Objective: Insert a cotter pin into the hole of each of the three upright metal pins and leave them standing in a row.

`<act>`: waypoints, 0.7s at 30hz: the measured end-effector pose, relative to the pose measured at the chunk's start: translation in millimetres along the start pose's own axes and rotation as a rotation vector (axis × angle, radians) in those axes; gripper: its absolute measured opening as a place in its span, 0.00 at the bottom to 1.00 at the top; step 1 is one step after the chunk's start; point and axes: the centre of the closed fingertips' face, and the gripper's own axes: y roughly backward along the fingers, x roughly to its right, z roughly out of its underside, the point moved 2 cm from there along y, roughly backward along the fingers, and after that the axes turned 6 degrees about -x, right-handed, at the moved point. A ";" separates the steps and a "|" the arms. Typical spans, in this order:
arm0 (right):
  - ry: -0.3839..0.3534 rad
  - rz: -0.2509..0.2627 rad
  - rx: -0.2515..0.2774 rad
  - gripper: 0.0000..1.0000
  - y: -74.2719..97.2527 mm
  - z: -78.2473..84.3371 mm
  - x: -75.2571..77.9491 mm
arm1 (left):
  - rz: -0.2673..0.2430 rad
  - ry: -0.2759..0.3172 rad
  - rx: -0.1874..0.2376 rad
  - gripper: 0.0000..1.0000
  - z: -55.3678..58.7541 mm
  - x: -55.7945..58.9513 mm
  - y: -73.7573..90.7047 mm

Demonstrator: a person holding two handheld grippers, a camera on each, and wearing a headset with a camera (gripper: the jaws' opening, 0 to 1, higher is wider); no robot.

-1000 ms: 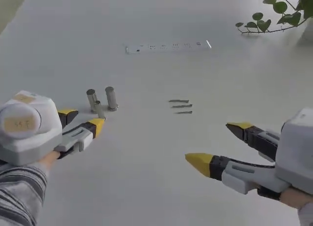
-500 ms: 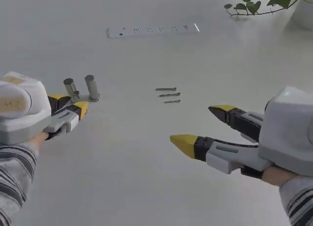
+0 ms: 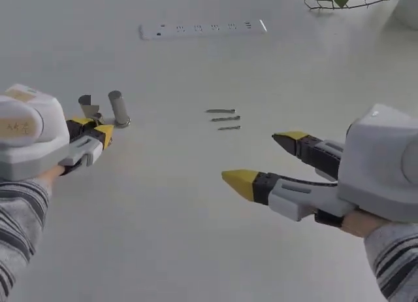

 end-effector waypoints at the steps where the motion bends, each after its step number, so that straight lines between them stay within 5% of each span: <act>1: 0.000 0.001 -0.002 0.60 0.1 0.2 -0.3 | 0.003 0.002 0.001 0.06 -0.2 0.1 -0.3; 11: 0.003 0.004 -0.005 0.60 1.4 -0.4 -1.4 | 0.033 0.004 0.001 0.05 0.2 4.5 0.5; 21: 0.008 0.001 -0.013 0.59 2.0 0.2 -0.4 | 0.100 -0.019 0.024 0.05 -5.3 24.4 8.3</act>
